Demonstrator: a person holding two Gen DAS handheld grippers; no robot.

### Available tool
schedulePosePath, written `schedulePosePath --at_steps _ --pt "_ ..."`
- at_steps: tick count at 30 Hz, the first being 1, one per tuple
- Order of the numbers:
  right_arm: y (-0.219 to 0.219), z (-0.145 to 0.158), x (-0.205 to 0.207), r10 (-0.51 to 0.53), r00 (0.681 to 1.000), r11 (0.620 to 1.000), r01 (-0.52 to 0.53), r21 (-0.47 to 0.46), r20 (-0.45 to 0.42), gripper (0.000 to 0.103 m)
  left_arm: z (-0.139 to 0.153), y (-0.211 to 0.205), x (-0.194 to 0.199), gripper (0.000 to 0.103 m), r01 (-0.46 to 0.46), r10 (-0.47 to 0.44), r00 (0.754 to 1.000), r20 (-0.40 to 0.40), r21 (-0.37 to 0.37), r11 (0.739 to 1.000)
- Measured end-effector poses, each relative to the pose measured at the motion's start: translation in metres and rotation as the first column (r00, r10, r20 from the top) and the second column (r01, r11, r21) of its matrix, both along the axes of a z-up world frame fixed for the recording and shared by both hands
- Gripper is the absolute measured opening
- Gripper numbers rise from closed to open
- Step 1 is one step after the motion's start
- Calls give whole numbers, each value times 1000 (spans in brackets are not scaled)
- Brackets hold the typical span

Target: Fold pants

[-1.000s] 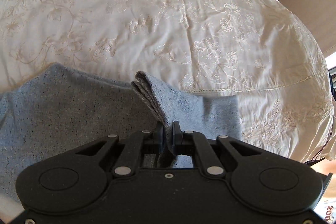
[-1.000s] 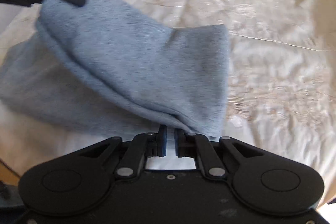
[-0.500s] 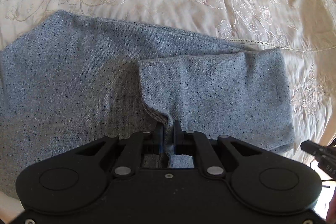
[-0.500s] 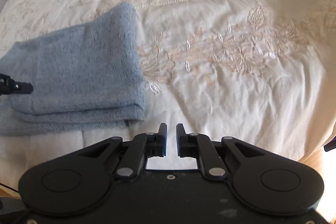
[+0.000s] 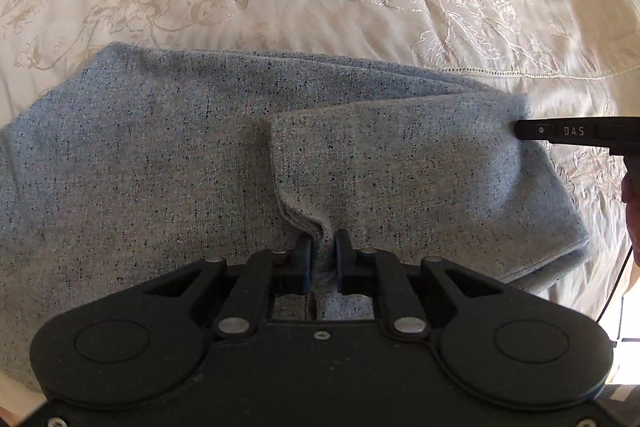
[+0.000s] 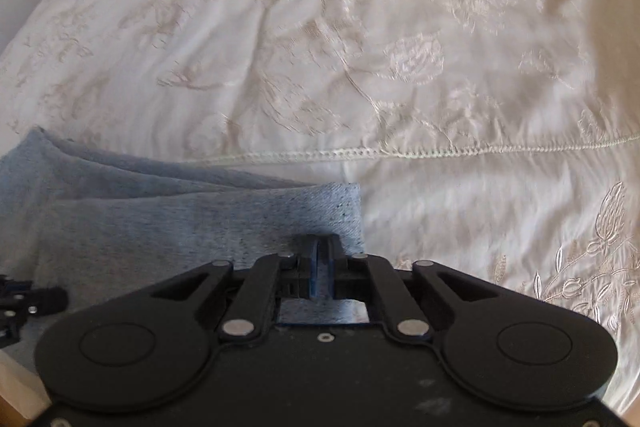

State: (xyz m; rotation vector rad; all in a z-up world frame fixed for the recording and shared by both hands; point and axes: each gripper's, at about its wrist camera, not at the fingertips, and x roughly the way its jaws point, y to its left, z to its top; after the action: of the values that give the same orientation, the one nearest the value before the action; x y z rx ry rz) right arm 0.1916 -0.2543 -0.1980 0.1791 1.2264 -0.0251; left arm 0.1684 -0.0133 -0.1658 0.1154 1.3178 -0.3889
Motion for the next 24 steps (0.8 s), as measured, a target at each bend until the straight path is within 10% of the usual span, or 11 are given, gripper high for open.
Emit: schedulePosePath --at_steps 12,24 --pt "-10 35 -38 29 999 997 -32 73 46 14 52 17 0 19 -183 183 973 143 -20 983" --pt "37 8 -81 190 981 981 -188 53 -38 13 -12 -25 21 20 -153 148 986 73 74 986"
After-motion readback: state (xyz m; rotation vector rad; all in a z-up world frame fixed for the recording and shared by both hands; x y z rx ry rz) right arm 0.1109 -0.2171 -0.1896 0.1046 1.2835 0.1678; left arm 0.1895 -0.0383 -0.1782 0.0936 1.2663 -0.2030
